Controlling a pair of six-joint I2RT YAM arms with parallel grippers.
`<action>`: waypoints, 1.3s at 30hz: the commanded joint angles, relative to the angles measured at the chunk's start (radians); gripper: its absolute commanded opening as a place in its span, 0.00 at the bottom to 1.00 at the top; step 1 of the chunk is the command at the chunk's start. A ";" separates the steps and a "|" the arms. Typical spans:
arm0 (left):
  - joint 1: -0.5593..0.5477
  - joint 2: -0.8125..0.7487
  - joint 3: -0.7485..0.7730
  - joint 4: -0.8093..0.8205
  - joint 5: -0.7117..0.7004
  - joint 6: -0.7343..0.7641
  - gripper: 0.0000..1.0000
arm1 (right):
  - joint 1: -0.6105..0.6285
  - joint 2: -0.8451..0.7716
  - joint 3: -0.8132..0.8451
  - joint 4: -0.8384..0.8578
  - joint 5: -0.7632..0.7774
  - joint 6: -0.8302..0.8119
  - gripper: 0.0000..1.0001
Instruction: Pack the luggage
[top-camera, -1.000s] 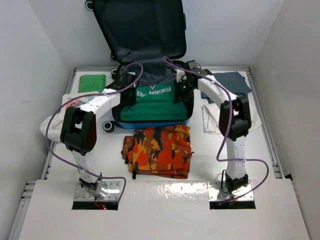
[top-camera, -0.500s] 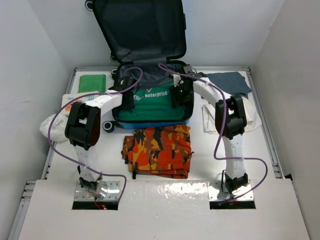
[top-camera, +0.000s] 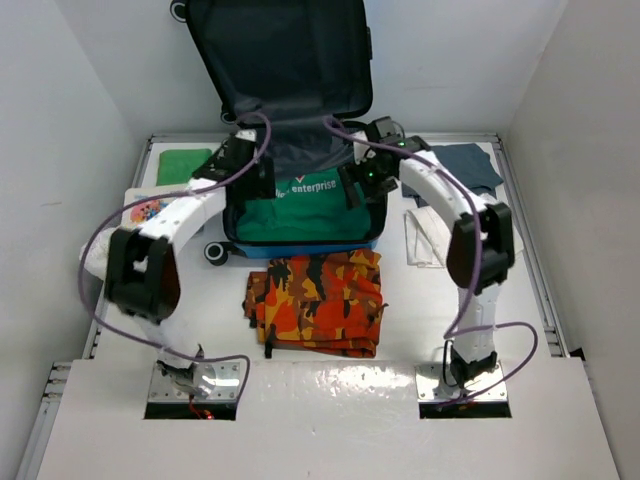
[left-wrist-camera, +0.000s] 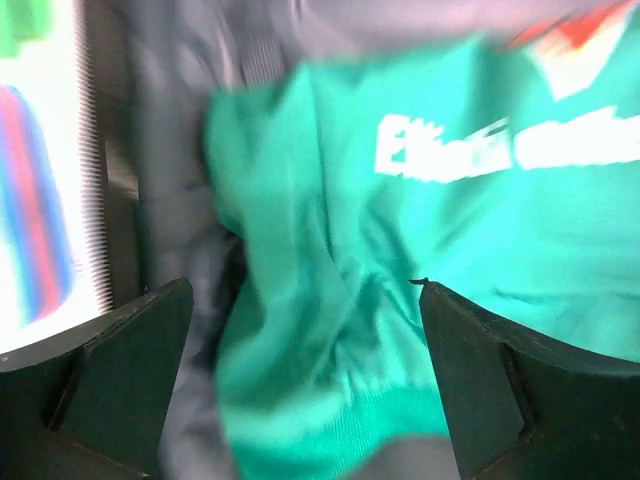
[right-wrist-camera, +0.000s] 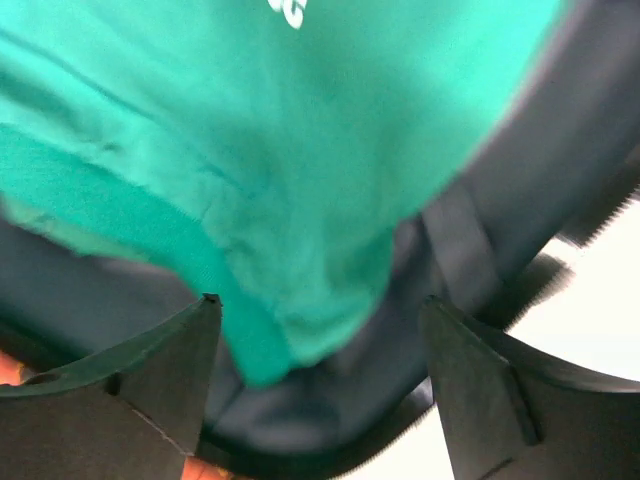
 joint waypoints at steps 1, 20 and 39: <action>0.006 -0.201 0.002 0.103 0.026 0.037 0.99 | -0.010 -0.176 0.009 -0.012 0.014 -0.005 0.80; 0.228 -0.512 -0.069 -0.216 -0.167 0.245 0.95 | -0.156 -0.483 -0.213 -0.029 -0.117 -0.062 0.79; 0.836 -0.304 -0.178 -0.171 0.165 0.939 1.00 | -0.195 -0.483 -0.310 -0.028 -0.164 -0.083 0.79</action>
